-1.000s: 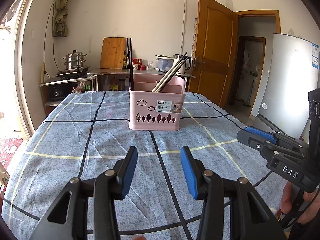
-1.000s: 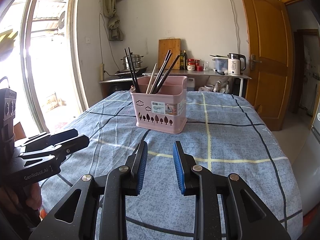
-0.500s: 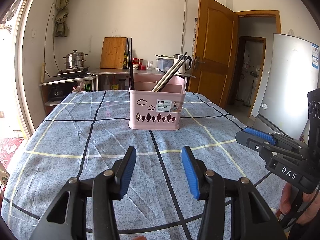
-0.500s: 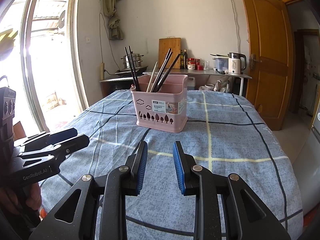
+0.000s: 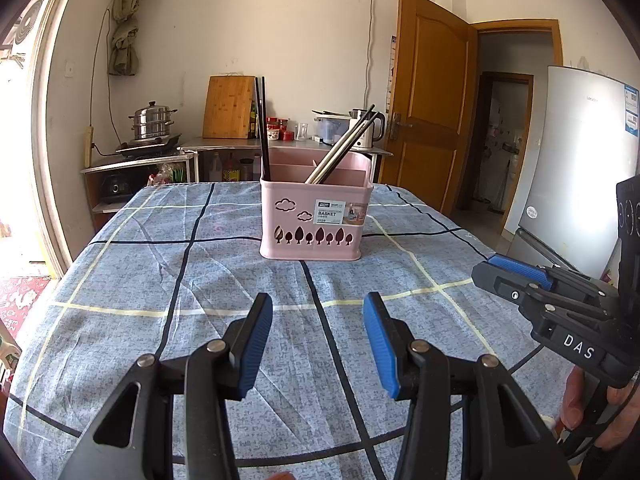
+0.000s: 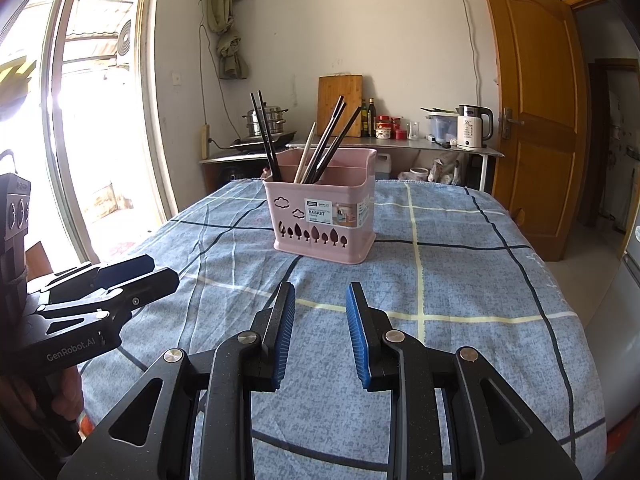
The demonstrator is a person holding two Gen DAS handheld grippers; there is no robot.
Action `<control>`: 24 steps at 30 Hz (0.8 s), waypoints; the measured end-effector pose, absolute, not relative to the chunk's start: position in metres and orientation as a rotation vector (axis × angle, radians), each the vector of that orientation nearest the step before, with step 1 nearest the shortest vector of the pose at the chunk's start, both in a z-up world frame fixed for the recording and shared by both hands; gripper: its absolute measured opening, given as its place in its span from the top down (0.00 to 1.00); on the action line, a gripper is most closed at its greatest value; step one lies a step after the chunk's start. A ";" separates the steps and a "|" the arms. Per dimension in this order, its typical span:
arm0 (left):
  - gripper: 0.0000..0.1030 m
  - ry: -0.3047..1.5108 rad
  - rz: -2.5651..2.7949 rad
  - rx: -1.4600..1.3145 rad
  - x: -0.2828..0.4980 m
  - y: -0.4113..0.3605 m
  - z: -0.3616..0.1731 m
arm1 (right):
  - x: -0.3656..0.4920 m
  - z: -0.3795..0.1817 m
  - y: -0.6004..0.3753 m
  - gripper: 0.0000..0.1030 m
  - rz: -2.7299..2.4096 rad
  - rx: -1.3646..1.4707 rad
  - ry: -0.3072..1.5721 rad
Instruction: Organize utensils
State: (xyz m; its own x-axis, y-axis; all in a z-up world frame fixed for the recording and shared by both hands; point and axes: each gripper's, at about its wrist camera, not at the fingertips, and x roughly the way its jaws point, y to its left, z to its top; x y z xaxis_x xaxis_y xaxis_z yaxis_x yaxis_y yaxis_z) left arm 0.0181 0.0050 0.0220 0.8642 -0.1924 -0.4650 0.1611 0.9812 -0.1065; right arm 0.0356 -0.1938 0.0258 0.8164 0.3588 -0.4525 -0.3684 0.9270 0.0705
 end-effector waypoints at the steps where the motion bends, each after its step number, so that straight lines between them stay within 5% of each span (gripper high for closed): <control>1: 0.52 0.494 -0.186 -0.065 0.018 0.005 0.022 | 0.036 0.026 -0.194 0.74 0.387 -0.021 0.478; 24: 0.52 0.498 -0.165 -0.058 0.017 0.001 0.019 | 0.037 0.024 -0.195 0.74 0.386 -0.020 0.483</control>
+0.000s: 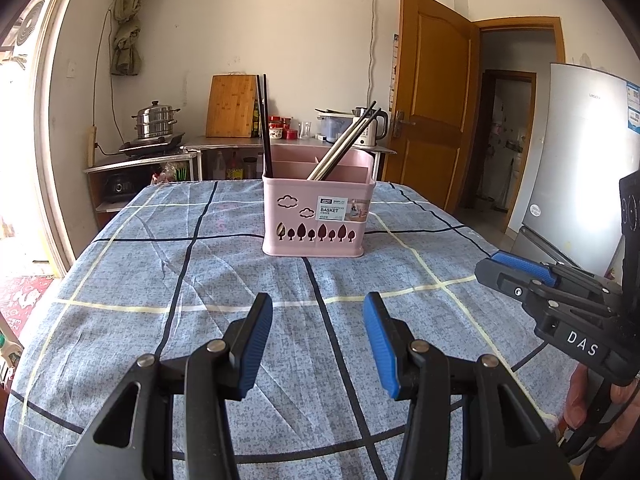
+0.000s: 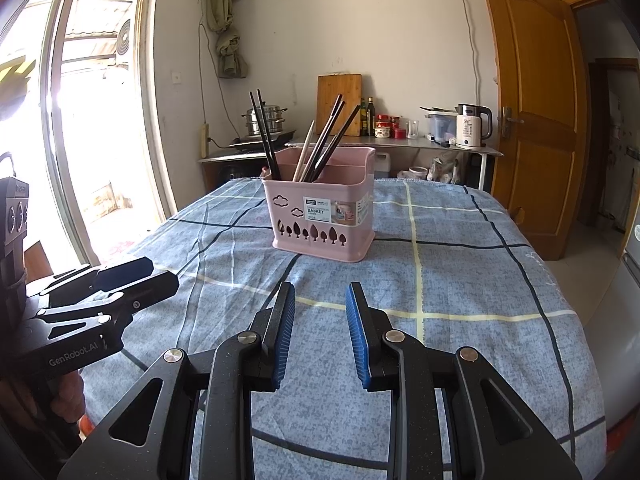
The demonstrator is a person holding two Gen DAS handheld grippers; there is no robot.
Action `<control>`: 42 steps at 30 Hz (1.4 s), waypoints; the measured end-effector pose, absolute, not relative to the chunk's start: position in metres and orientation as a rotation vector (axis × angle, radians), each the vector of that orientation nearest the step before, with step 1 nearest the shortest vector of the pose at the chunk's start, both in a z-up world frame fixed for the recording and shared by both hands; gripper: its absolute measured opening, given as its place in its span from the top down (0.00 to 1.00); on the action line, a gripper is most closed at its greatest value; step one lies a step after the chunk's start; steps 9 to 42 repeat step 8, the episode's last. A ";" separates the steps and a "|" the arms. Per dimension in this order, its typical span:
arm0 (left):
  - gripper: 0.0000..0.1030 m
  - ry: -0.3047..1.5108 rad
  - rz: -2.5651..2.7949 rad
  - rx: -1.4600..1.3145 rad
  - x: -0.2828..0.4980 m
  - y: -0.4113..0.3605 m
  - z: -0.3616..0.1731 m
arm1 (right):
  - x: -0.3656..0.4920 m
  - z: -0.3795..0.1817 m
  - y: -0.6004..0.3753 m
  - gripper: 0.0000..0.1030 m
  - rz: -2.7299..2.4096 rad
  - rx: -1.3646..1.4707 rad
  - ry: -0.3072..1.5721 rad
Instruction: Organize utensils
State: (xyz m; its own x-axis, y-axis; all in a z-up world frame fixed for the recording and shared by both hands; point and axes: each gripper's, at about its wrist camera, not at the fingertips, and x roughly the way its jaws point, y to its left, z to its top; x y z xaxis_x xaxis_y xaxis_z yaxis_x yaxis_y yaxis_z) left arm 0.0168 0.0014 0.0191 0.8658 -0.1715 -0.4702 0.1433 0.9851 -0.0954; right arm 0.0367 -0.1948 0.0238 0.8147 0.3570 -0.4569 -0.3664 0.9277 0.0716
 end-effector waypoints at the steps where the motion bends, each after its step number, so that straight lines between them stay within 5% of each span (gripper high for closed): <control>1: 0.52 0.497 -0.162 -0.060 0.017 0.002 0.019 | 0.037 0.024 -0.195 0.74 0.385 -0.019 0.484; 42: 0.52 0.500 -0.147 -0.071 0.018 0.004 0.019 | 0.037 0.024 -0.196 0.74 0.386 -0.020 0.484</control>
